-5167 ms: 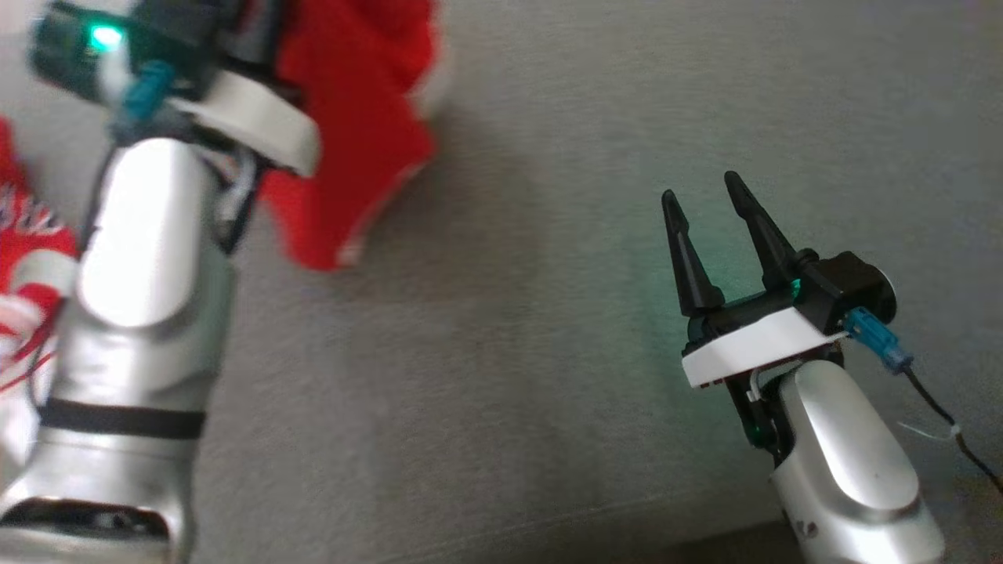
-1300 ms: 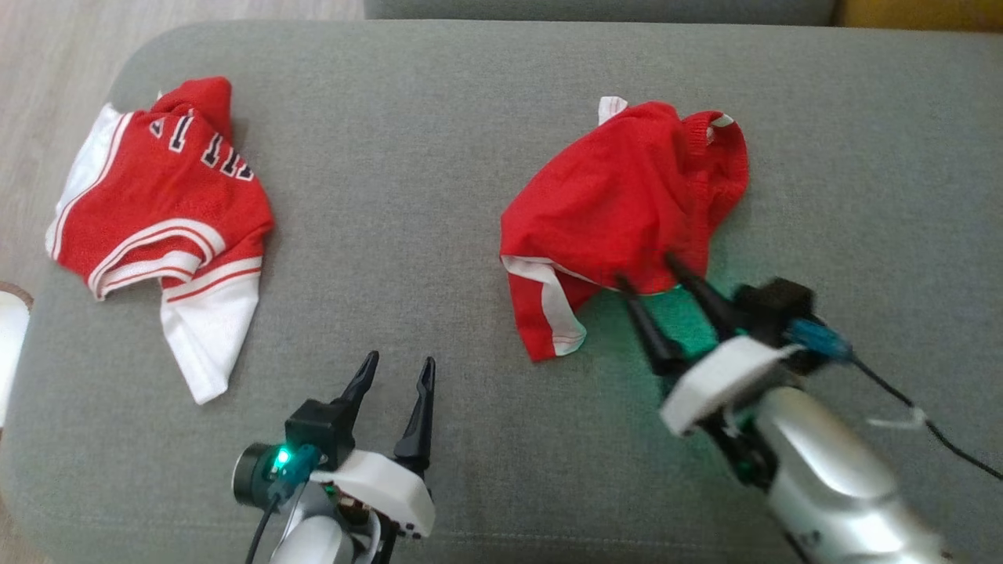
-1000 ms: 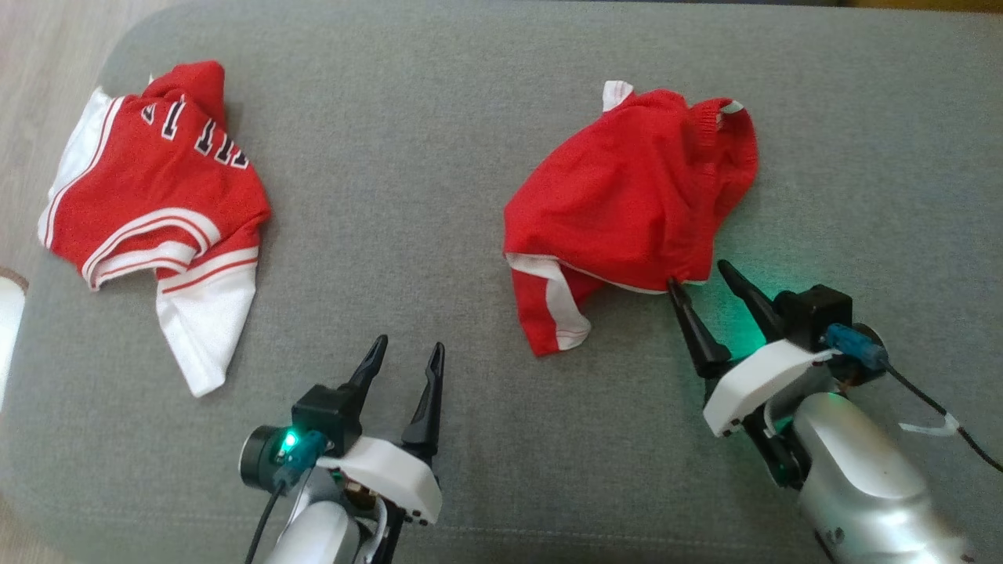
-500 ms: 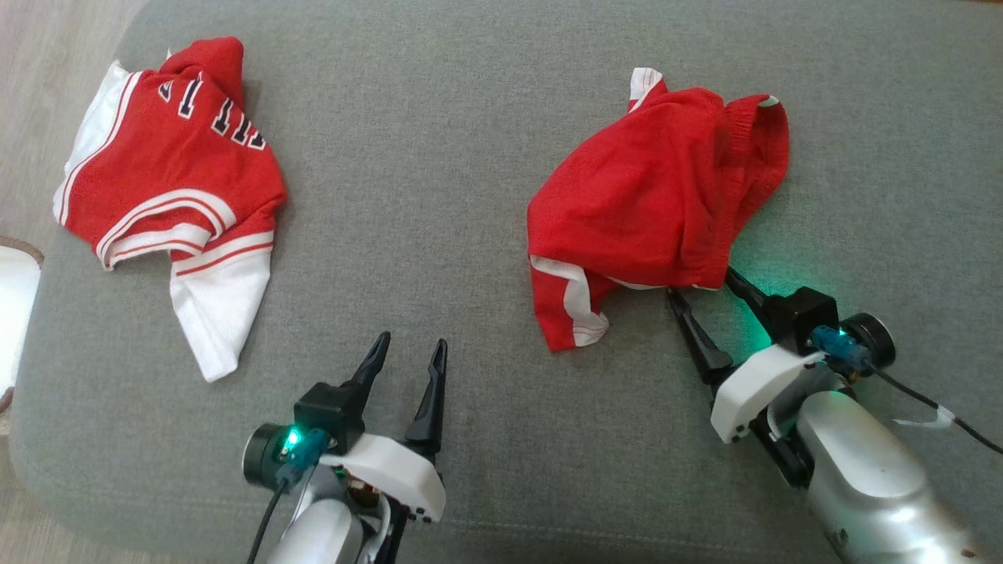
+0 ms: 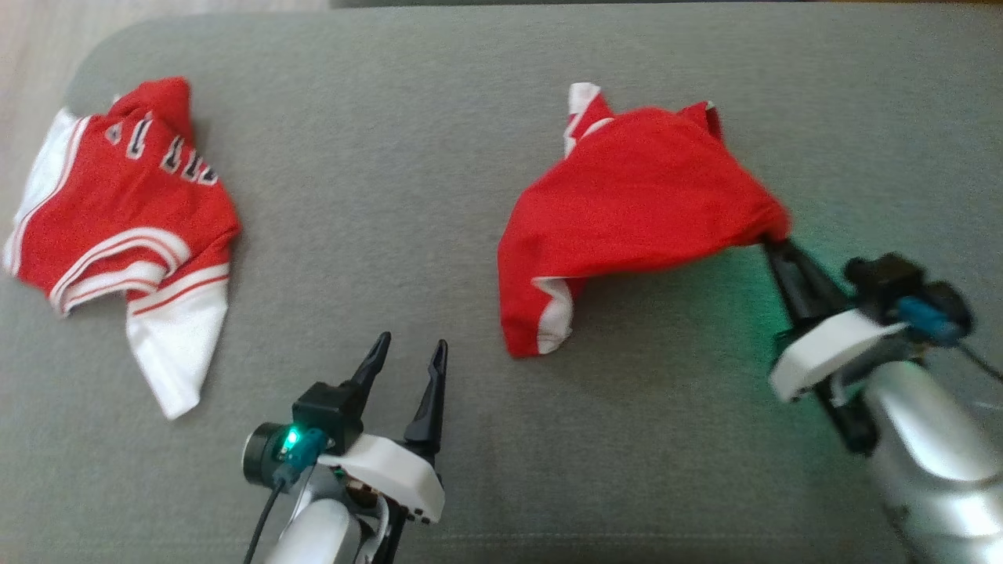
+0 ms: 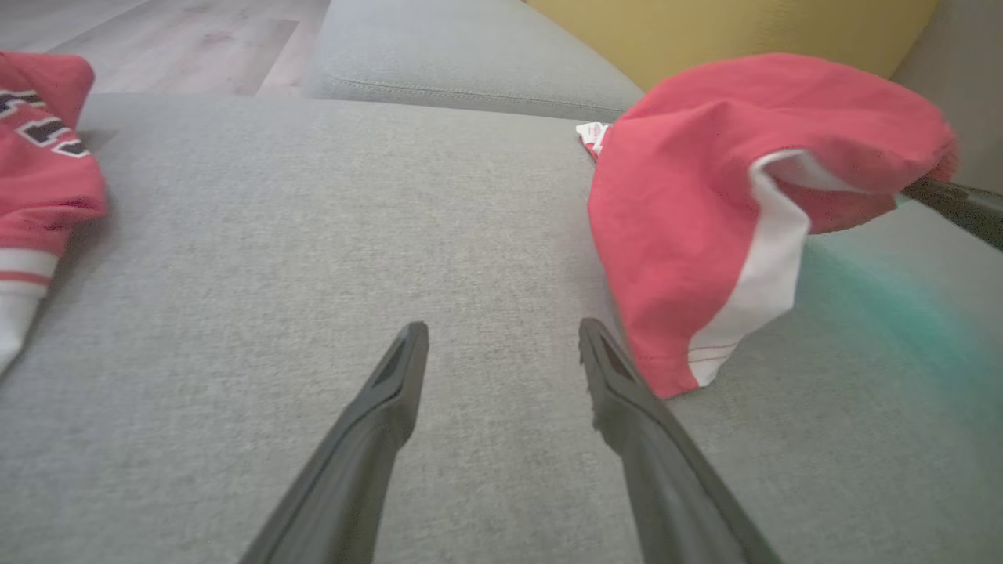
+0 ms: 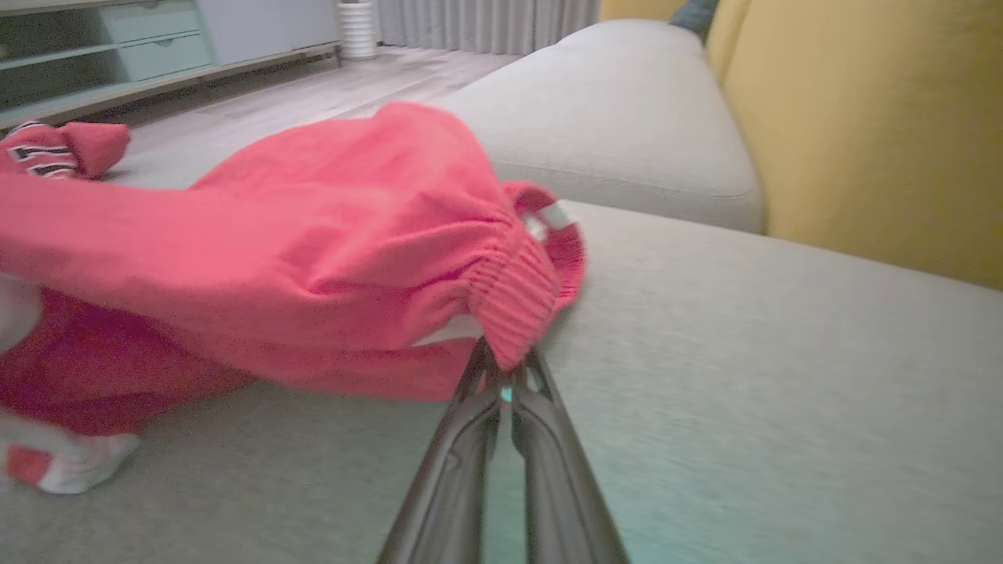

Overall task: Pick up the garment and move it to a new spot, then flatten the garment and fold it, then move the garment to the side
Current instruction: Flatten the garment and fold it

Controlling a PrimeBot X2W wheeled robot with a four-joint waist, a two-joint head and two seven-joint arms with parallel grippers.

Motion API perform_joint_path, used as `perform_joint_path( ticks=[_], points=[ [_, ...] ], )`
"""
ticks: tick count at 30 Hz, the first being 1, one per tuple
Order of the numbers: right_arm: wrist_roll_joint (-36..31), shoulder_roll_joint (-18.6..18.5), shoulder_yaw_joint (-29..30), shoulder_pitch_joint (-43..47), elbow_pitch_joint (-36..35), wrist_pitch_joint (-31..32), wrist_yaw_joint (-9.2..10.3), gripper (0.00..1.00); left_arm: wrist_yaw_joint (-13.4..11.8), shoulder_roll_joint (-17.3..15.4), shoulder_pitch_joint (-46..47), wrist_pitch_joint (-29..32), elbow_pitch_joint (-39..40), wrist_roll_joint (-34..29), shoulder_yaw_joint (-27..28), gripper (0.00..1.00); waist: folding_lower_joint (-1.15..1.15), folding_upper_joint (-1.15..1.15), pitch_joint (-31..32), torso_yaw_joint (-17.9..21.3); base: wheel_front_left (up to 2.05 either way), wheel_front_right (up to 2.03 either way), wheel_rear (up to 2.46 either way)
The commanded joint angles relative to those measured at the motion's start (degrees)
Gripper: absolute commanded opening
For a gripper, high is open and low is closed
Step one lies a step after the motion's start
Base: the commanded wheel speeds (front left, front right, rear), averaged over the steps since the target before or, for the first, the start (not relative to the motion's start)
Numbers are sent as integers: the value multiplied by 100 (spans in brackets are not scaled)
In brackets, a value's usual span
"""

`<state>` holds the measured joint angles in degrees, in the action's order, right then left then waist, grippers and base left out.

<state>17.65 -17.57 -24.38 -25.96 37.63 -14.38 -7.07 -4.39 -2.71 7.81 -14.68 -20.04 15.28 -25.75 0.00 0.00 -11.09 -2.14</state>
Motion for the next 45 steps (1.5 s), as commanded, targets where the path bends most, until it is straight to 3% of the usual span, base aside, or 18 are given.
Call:
perform_joint_path(
  ticks=[1,6,12,20,21,22,35,36,37,38,45],
  points=[
    [1,-171,58,96,-181,-62,-42,0,44,-17,138,-32,191,-13,140,100,0,0,101,217,0,0,0],
    [-45,-457,365,208,-222,-62,-42,0,206,-17,189,-32,121,70,-98,100,0,0,133,524,0,0,0],
    [-95,-479,553,250,-144,-62,-42,0,594,-17,348,-32,-266,342,-584,100,0,0,4,789,0,0,0],
    [-267,-374,709,119,67,-62,-42,0,442,-17,664,-32,-639,528,-826,100,0,0,-208,989,0,0,0],
    [-295,-349,785,100,141,-62,-42,81,430,-17,696,-32,-624,538,-827,100,0,0,-224,1005,0,0,0],
    [-340,-326,848,82,204,-62,-42,100,424,-17,723,-32,-612,543,-827,100,0,0,-241,1019,0,0,0],
    [-597,-161,1314,140,56,-62,-42,100,807,-17,923,-32,-571,649,-850,100,0,0,-425,1277,0,0,0],
    [-604,-144,1347,151,21,-62,-42,100,840,-17,933,-32,-571,641,-854,92,0,0,-434,1294,0,0,0],
    [-612,-124,1376,166,-9,-62,-42,100,865,-17,941,-32,-564,635,-851,23,0,0,-440,1308,0,0,0],
    [-627,-107,1398,184,-33,-62,-42,100,887,-17,954,-32,-518,624,-836,0,0,0,-446,1319,0,0,0],
    [-687,-36,1537,304,-58,-62,-42,100,770,-17,932,-32,311,455,-319,0,0,0,-429,1271,0,0,0]
  ],
)
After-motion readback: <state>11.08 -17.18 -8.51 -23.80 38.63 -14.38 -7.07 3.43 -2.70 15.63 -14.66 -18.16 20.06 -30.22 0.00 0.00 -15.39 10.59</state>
